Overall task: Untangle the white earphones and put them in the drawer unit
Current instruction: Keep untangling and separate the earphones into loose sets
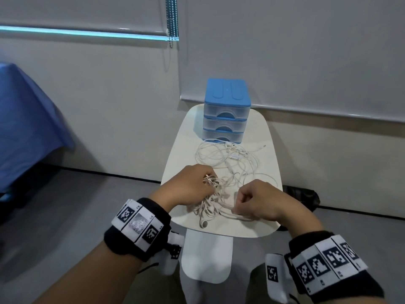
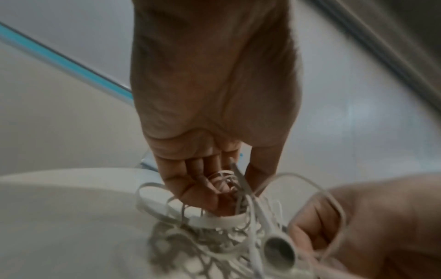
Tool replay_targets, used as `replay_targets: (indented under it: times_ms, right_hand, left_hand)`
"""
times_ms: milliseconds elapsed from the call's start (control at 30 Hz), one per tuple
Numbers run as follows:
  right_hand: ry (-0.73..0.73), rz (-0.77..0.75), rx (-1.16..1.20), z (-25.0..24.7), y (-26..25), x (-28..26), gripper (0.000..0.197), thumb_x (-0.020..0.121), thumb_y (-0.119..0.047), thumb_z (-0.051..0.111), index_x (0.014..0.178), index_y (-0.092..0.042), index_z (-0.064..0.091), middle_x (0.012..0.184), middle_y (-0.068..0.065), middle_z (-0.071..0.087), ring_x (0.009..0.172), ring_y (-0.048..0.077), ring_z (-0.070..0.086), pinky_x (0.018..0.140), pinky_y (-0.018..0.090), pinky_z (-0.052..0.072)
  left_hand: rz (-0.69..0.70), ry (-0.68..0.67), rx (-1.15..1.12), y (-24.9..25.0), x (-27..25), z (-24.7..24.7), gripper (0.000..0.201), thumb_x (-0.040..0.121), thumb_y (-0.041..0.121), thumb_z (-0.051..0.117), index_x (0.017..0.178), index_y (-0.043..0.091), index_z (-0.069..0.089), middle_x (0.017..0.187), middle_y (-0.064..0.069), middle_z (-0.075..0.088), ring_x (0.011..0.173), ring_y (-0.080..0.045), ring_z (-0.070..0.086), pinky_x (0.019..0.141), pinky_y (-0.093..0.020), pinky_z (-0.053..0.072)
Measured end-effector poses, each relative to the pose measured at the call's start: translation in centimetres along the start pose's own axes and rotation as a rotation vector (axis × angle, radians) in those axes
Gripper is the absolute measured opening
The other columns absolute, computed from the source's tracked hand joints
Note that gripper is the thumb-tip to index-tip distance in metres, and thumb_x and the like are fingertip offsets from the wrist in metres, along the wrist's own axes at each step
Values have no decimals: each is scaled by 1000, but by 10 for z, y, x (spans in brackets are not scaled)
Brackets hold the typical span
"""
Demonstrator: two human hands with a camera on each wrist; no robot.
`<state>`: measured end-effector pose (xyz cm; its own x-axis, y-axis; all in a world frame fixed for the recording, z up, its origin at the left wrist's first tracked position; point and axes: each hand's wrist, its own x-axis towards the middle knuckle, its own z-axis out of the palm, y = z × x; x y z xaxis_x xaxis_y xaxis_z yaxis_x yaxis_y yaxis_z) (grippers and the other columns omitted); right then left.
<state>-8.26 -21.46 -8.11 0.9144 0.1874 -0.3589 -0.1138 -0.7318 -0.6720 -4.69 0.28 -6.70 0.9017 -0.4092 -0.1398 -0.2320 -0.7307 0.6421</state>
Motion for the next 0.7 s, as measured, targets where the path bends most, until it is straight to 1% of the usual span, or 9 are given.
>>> replay_targets:
  times_ms: [100, 167, 233, 300, 400, 500, 567, 633, 700]
  right_hand:
    - [20, -1, 14, -4, 7, 0, 13, 82, -11, 75, 71, -8, 69, 61, -2, 66, 58, 11, 56, 63, 31, 49]
    - [46, -2, 77, -5, 10, 1, 18, 85, -6, 71, 68, -11, 67, 59, 0, 64, 57, 14, 54, 60, 30, 46]
    - [70, -3, 200, -6, 11, 2, 18, 87, 3, 66, 72, -8, 66, 60, 3, 60, 55, 16, 51, 56, 29, 43]
    - [68, -7, 266, -7, 10, 1, 14, 88, 6, 64, 80, -5, 66, 62, 7, 59, 53, 17, 49, 52, 29, 40]
    - [49, -67, 276, -7, 1, 0, 11, 87, 2, 70, 87, -10, 71, 72, 9, 63, 59, 18, 53, 55, 29, 40]
    - [78, -191, 280, -9, -15, 3, 10, 85, -9, 79, 93, -12, 73, 85, 12, 67, 69, 11, 57, 59, 15, 42]
    - [85, -259, 266, -11, -25, 7, 11, 87, -13, 80, 93, -8, 72, 78, 5, 64, 65, 8, 53, 59, 11, 39]
    - [104, -294, 247, -14, -35, 12, 10, 91, -14, 77, 88, -6, 72, 73, 3, 64, 63, 8, 53, 58, 11, 39]
    - [132, -305, 214, -19, -43, 17, 14, 93, -17, 75, 84, -8, 72, 71, 2, 66, 64, 9, 57, 58, 12, 40]
  left_hand:
    - [-32, 38, -379, -5, -4, -1, 21, 90, 5, 62, 101, 20, 71, 93, -5, 74, 76, -17, 66, 71, -32, 52]
    - [-38, 55, -617, -6, -6, -1, 24, 92, -4, 58, 106, 11, 70, 93, -13, 74, 76, -21, 66, 68, -32, 51]
    - [-40, 77, -804, -5, -8, -2, 23, 95, -8, 55, 106, 8, 67, 93, -11, 74, 79, -26, 66, 69, -31, 52]
    - [-36, 88, -938, -4, -8, -4, 23, 96, -9, 55, 105, 8, 66, 95, -11, 74, 79, -27, 67, 79, -36, 54]
    - [-11, 109, -1045, -3, -6, -6, 22, 97, -9, 53, 107, 6, 65, 93, -12, 72, 75, -26, 65, 86, -43, 53]
    - [16, 131, -1109, 0, -4, -9, 23, 97, -11, 50, 110, 3, 64, 92, -14, 70, 74, -25, 62, 77, -37, 57]
    - [26, 147, -1122, 1, -3, -12, 26, 97, -12, 50, 114, 2, 64, 95, -16, 70, 82, -27, 62, 76, -35, 58]
    - [33, 158, -1133, 2, -2, -15, 27, 97, -11, 50, 117, 1, 64, 101, -18, 71, 90, -31, 64, 82, -39, 57]
    - [37, 170, -1157, 2, -2, -16, 28, 97, -11, 49, 117, 1, 65, 102, -18, 72, 89, -30, 65, 85, -41, 57]
